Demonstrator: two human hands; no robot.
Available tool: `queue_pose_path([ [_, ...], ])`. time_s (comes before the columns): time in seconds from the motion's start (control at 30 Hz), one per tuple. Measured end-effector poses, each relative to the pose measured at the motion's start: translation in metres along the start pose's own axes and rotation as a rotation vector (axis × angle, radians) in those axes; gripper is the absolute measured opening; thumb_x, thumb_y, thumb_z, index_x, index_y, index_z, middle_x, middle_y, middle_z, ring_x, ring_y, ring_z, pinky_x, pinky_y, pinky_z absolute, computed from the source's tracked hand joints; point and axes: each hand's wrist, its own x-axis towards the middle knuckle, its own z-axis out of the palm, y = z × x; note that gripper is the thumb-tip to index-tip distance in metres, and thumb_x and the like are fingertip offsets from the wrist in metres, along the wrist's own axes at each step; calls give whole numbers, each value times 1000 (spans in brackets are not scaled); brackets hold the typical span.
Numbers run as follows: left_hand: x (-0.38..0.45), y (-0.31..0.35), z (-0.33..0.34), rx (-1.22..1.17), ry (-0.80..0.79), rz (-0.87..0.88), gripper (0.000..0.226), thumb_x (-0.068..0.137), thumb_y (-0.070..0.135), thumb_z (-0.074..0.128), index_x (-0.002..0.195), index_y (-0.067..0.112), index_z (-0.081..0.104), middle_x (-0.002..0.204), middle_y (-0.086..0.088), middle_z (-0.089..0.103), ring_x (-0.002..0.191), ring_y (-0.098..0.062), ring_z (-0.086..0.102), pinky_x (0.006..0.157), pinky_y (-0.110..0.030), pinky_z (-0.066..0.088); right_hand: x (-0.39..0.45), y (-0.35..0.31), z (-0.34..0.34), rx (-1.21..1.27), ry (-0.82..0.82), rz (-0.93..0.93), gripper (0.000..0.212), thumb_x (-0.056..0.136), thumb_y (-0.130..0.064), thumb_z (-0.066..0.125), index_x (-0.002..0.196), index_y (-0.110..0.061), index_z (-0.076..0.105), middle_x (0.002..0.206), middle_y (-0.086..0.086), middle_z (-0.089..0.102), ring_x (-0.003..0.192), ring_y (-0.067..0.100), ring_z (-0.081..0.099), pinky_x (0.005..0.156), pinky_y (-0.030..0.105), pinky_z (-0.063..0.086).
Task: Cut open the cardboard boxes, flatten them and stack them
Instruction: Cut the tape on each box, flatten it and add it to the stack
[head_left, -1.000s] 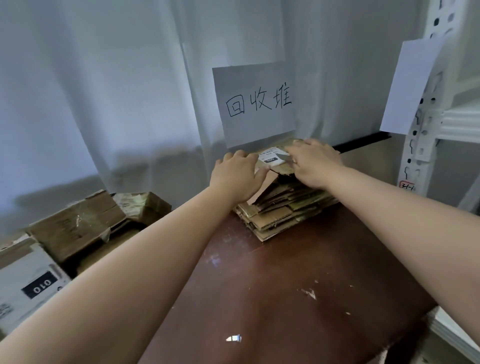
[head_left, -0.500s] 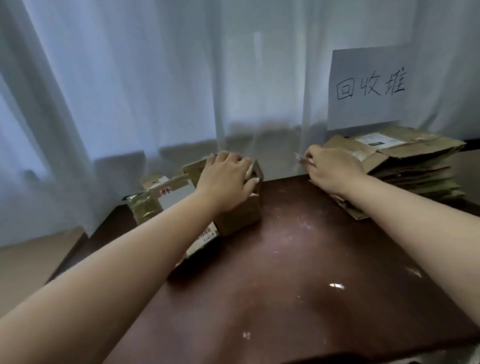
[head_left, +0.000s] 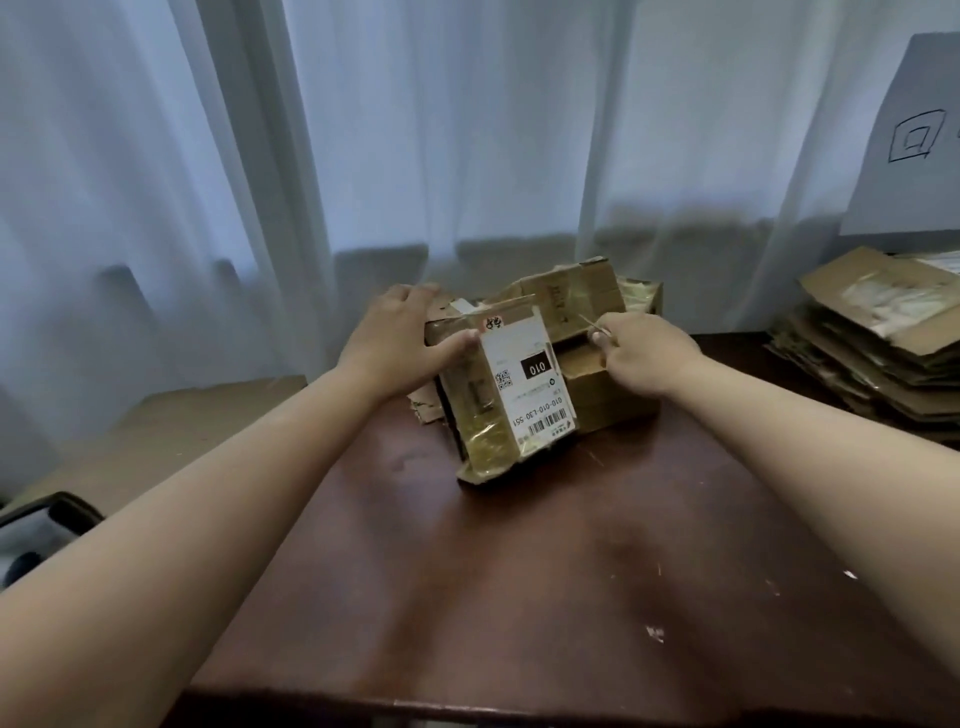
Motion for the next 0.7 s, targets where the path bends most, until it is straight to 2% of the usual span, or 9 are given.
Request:
queue_pose_path([
  [0.07, -4, -4, 4, -39, -20, 15, 75, 84, 58, 61, 143, 17, 42, 142, -11, 47, 133, -28, 41, 109, -40, 34, 1, -10, 5, 17, -34, -23, 24, 102, -24, 36, 109, -15, 57, 110, 9, 63, 102, 31, 57, 77, 35, 40],
  [0.13, -7, -4, 7, -60, -37, 47, 68, 85, 56, 62, 140, 18, 46, 138, -7, 52, 128, -24, 46, 107, -38, 38, 3, -18, 10, 68, -79, -32, 24, 102, -25, 37, 110, -14, 56, 108, 8, 63, 82, 25, 57, 74, 33, 44],
  [0.2, -9, -2, 9, -89, -30, 56, 59, 85, 54, 63, 132, 20, 54, 128, -3, 60, 118, -21, 54, 99, -38, 44, 3, -26, 17, 145, -112, -31, 22, 101, -24, 38, 105, -11, 56, 108, 10, 62, 67, 19, 49, 69, 33, 46],
  [0.27, -11, -1, 8, -123, 0, 70, 51, 84, 51, 66, 125, 20, 59, 118, -2, 65, 109, -20, 58, 93, -38, 47, 1, -32, 21, 240, -125, -16, 21, 101, -23, 39, 99, -10, 55, 106, 12, 62, 60, 14, 45, 58, 31, 43],
  [0.4, -14, 3, -4, -260, 51, 122, 40, 84, 40, 71, 116, 17, 64, 104, 1, 67, 97, -15, 61, 84, -26, 45, -7, -37, 16, 389, -98, 16, 26, 101, -23, 40, 86, -8, 54, 83, 12, 63, 47, 15, 50, 41, 23, 39],
  [0.5, -8, 14, -21, -465, 68, 95, 42, 77, 51, 63, 108, 22, 62, 93, 7, 66, 89, -14, 64, 85, -33, 51, -16, -34, 2, 598, -53, 19, 42, 102, -25, 39, 77, 1, 59, 74, 15, 70, 34, 7, 46, 35, 19, 35],
  [0.57, -2, 31, -28, -557, 32, 119, 40, 78, 50, 61, 106, 21, 59, 93, 6, 66, 90, -16, 65, 87, -41, 53, -24, -23, -13, 592, 62, 29, 50, 103, -27, 37, 78, 5, 65, 62, 6, 68, 38, 4, 48, 39, 16, 36],
  [0.6, 1, 43, -28, -565, 3, 151, 38, 80, 47, 61, 106, 19, 59, 94, 4, 66, 91, -17, 64, 87, -40, 52, -27, -13, -20, 545, 151, 44, 50, 103, -29, 36, 76, 2, 66, 61, 2, 67, 46, 6, 53, 46, 19, 40],
  [0.7, 10, 86, -17, -584, -132, 257, 32, 87, 36, 62, 109, 14, 57, 99, -1, 65, 92, -15, 61, 86, -36, 49, -39, 30, -41, 412, 351, 153, 46, 101, -36, 35, 76, -11, 65, 77, 5, 69, 77, 23, 61, 72, 35, 47],
])
